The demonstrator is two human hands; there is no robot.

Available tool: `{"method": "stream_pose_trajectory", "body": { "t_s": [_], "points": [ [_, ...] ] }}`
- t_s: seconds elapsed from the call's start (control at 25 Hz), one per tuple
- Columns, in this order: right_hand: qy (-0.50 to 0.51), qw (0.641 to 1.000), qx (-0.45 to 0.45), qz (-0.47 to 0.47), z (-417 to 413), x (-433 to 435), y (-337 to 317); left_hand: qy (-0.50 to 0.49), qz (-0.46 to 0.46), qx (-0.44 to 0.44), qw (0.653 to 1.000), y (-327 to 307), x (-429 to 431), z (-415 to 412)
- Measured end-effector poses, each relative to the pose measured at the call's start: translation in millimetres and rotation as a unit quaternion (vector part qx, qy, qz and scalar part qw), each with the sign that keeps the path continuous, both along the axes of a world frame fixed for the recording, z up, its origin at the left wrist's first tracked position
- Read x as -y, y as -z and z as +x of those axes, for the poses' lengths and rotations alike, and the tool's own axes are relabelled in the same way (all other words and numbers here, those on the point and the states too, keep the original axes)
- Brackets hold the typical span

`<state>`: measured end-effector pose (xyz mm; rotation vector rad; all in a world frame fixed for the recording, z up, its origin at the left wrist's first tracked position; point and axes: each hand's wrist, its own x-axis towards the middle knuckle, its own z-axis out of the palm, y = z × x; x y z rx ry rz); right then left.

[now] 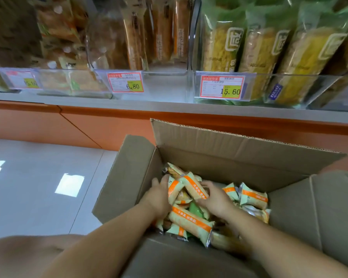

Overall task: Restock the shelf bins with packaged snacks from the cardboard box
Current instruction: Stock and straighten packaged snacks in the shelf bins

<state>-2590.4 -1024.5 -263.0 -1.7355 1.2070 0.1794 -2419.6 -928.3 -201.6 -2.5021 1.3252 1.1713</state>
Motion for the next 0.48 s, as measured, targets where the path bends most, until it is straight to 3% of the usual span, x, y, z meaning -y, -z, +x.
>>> {"method": "stream_pose_trajectory", "body": {
  "t_s": [0.08, 0.16, 0.24, 0.36, 0.48],
  "points": [
    [0.104, 0.978, 0.083, 0.158, -24.5, 6.8, -10.6, -0.044, -0.064, -0.063, 0.995, -2.4, 3.9, 5.9],
    [0.211, 0.900, 0.198, 0.326, -43.7, 8.6, -21.6, -0.126, -0.130, -0.155, 0.971, -11.3, 6.9, 6.6],
    [0.240, 0.828, 0.272, 0.427, -50.5, 7.4, -31.1, -0.227, -0.131, -0.292, 0.920, -20.0, 6.7, 1.7],
    [0.228, 0.783, 0.334, 0.473, -45.8, -3.6, -44.5, -0.285, -0.076, -0.421, 0.858, -27.8, 5.8, -13.1],
    [0.236, 0.772, 0.360, 0.468, -41.4, -11.0, -56.1, -0.238, -0.084, -0.435, 0.864, -25.5, 5.8, -29.2]
  ]
}}
